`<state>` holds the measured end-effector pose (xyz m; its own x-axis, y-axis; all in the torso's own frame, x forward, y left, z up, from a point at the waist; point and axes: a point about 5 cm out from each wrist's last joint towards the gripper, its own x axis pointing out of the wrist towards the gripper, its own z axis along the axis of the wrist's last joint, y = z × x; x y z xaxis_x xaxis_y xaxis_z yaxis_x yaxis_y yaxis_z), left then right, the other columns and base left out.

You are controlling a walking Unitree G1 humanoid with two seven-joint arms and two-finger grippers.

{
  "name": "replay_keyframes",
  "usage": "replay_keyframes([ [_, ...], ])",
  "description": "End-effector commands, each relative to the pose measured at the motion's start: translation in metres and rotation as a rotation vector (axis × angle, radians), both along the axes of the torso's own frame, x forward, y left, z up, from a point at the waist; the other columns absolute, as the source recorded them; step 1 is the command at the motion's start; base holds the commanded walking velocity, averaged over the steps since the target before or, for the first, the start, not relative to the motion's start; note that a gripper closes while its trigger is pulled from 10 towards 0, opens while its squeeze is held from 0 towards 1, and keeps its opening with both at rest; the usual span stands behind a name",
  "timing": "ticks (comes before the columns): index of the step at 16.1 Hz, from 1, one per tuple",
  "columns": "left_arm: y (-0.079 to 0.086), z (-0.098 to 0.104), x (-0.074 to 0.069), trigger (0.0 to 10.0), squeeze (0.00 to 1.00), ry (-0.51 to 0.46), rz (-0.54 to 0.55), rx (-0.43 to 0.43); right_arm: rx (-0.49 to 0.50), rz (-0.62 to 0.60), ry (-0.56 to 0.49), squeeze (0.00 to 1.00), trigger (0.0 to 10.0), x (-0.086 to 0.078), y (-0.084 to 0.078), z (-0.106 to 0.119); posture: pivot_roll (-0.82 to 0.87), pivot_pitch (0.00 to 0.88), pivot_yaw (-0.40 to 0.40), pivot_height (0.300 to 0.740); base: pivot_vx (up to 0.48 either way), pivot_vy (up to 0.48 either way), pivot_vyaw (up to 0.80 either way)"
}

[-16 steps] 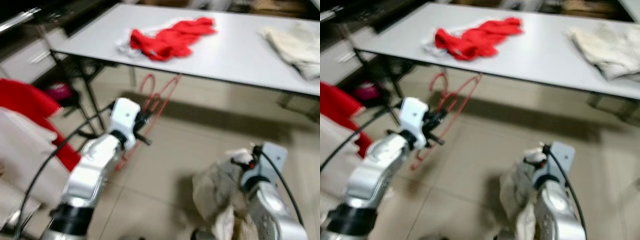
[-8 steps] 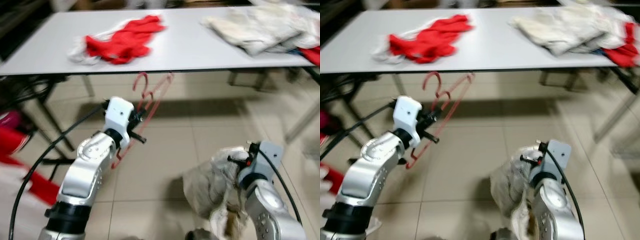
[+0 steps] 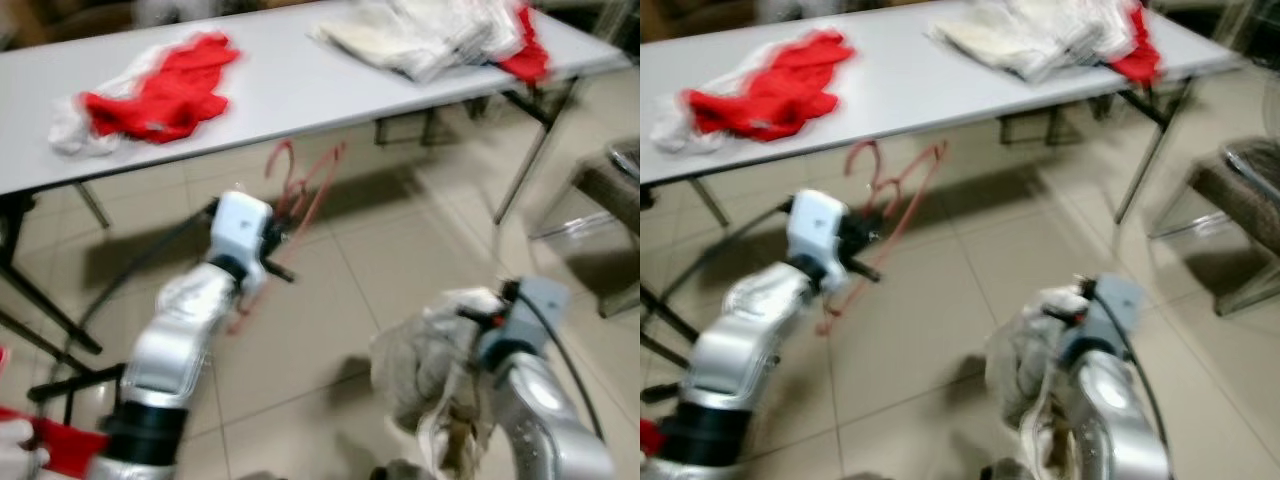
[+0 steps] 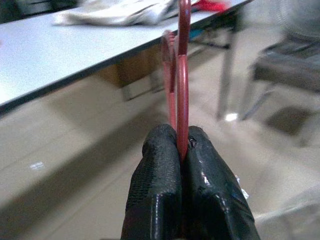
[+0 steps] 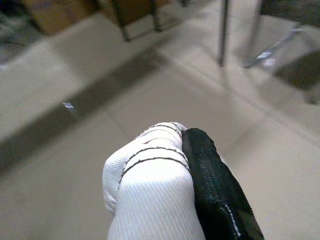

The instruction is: Hang hanger

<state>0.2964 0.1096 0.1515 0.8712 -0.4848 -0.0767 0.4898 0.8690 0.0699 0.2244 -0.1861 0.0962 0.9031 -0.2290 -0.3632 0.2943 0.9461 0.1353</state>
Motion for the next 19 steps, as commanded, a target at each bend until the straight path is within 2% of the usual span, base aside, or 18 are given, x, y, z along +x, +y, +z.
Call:
replay_keyframes([
  [1, 0.013, 0.002, 0.001, 10.0, 0.0, -0.015, 0.048, 0.014, -0.008, 0.019, -0.073, 0.0, 10.0, 0.006, 0.007, 0.013, -0.02, 0.029, 0.052, 0.74, 0.0, 0.0, 0.0],
  [5, 0.015, 0.003, 0.002, 10.0, 0.0, -0.044, 0.112, -0.031, -0.116, 0.082, -0.102, 0.0, 10.0, 0.011, 0.01, 0.021, -0.03, 0.024, 0.044, 0.74, 0.06, 0.0, 0.0],
  [8, 0.015, 0.002, 0.001, 10.0, 0.0, -0.04, 0.135, -0.047, -0.114, 0.1, -0.185, 0.0, 10.0, 0.016, 0.007, 0.035, -0.03, 0.02, 0.032, 0.74, 0.25, 0.0, 0.0],
  [12, 0.017, 0.005, 0.003, 10.0, 0.0, -0.053, 0.177, -0.074, -0.154, 0.118, -0.212, 0.0, 10.0, 0.024, 0.002, 0.044, -0.02, 0.01, 0.02, 0.74, 0.321, 0.0, 0.0],
  [15, 0.019, 0.007, 0.004, 10.0, 0.0, -0.058, 0.183, -0.078, -0.17, 0.182, -0.252, 0.0, 10.0, 0.031, 0.006, 0.055, -0.03, 0.01, 0.021, 0.74, 0.346, 0.0, 0.0],
  [19, 0.026, 0.009, 0.006, 10.0, 0.0, -0.072, 0.221, -0.075, -0.176, 0.235, -0.295, 0.0, 10.0, 0.038, 0.011, 0.068, -0.02, 0.016, 0.013, 0.74, 0.36, 0.0, 0.8],
])
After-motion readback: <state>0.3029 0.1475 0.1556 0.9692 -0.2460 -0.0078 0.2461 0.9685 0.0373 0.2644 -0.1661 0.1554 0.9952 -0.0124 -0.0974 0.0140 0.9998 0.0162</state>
